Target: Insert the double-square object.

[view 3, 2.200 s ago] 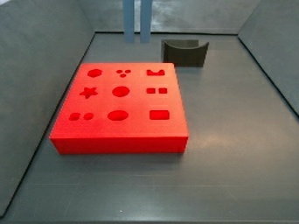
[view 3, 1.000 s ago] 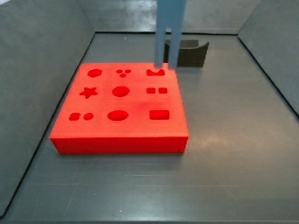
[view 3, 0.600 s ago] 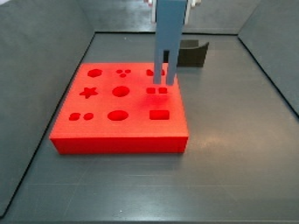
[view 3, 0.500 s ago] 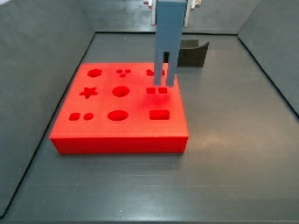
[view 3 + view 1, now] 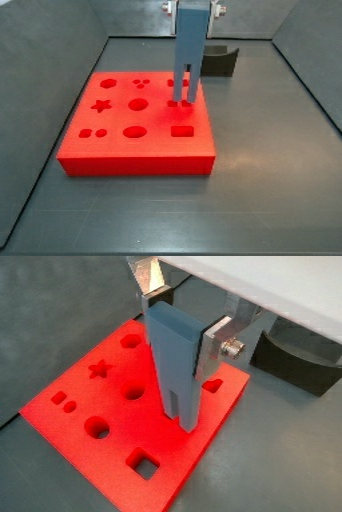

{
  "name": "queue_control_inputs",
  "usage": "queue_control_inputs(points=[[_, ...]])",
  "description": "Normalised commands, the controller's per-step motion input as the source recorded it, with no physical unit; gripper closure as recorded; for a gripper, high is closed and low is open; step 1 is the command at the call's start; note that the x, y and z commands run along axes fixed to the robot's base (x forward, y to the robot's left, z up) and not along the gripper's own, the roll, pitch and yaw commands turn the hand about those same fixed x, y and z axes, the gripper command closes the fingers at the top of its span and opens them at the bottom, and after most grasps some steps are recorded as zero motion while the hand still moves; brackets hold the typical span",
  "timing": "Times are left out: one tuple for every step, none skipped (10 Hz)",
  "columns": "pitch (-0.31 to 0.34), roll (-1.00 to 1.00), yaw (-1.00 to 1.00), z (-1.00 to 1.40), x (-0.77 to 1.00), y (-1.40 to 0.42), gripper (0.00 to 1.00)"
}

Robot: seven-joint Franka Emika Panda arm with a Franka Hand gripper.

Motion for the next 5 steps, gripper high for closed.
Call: queue_control_inputs(points=[[0.000,-0.04,0.03,-0.11,0.00,0.05,1.00],[0.000,-0.06,0.09,-0.10,0.00,0.14,1.00],[-0.001,-0.08,0.10,-0.07,0.00,0.12,1.00],[0.000,-0.08,0.04,-0.01,0.00,0.03,1.00],[-0.003,-0.09,0.00,0.00,-0.02,0.00,1.00]])
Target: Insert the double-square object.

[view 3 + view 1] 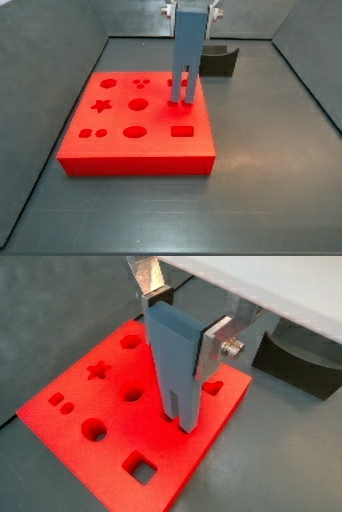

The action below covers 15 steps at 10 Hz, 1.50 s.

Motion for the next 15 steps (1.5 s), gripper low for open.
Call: queue_control_inputs(points=[[-0.019,-0.08,0.00,-0.01,-0.04,0.00,1.00],[-0.016,-0.07,0.00,-0.03,-0.01,0.00,1.00],[-0.016,-0.06,0.01,-0.07,0.00,0.00,1.00],[-0.019,-0.05,0.02,-0.12,0.00,0.00,1.00],[-0.014,-0.04,0.04,-0.14,0.00,0.00,1.00],[-0.011,-0.03,0.06,-0.15,0.00,0.00,1.00],[-0.016,-0.03,0.08,-0.17,0.00,0.00,1.00],[-0.014,-0.02,0.09,-0.18,0.00,0.00,1.00],[-0.023,-0.03,0.09,-0.21,0.00,0.00,1.00],[-0.056,-0.04,0.09,-0.29,0.00,0.02,1.00],[-0.117,-0.01,0.09,-0.38,0.00,0.04,1.00],[-0.103,-0.04,0.14,-0.40,0.00,0.01,1.00],[-0.097,-0.04,0.15,-0.35,0.00,0.00,1.00],[-0.089,-0.05,0.13,-0.28,0.00,0.00,1.00],[-0.076,-0.05,0.11,-0.21,-0.04,0.00,1.00]])
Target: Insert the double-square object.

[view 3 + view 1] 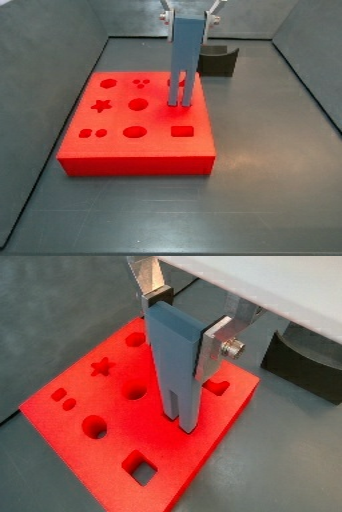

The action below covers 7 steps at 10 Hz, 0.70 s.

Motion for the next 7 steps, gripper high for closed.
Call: queue_control_inputs(points=[[-0.070,-0.06,0.11,-0.17,-0.05,0.00,1.00],[-0.039,-0.04,0.12,-0.07,-0.05,-0.03,1.00],[0.000,0.03,0.05,0.00,-0.01,-0.05,1.00],[-0.003,0.00,0.00,-0.09,0.00,0.00,1.00],[-0.197,-0.07,0.02,-0.60,-0.05,0.00,1.00],[-0.241,-0.10,0.01,-0.69,-0.08,0.00,1.00],[-0.254,-0.08,0.00,-0.71,-0.05,0.00,1.00]])
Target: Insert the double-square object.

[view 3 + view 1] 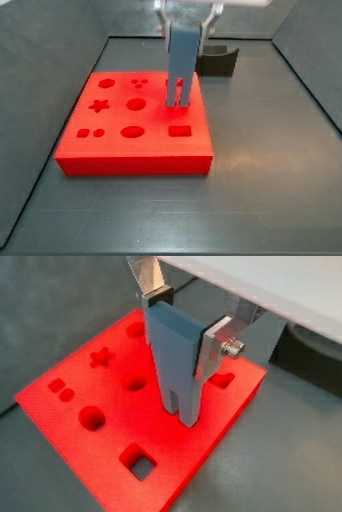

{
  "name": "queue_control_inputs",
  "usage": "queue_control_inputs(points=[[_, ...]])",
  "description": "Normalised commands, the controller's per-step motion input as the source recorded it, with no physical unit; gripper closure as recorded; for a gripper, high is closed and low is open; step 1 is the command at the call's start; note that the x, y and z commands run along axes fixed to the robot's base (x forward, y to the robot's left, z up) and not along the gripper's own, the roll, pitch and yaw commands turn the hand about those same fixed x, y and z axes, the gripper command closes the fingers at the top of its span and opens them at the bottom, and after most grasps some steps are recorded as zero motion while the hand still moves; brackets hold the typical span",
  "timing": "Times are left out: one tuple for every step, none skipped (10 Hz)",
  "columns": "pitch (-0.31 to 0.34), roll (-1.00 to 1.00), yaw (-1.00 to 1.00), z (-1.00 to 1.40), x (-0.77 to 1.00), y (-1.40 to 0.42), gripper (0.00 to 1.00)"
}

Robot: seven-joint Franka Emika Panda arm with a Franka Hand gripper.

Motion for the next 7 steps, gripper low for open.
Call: queue_control_inputs(points=[[-0.250,-0.05,0.00,-0.75,-0.02,0.00,1.00],[-0.236,-0.06,0.00,-0.75,-0.01,0.00,1.00],[-0.226,-0.05,0.00,-0.73,0.00,0.00,1.00],[-0.223,-0.05,0.00,-0.71,-0.01,0.00,1.00],[-0.234,-0.06,0.00,-0.73,-0.02,0.00,1.00],[-0.056,-0.02,0.00,-0.07,0.00,0.00,1.00],[0.000,0.00,0.00,0.00,0.00,0.00,1.00]])
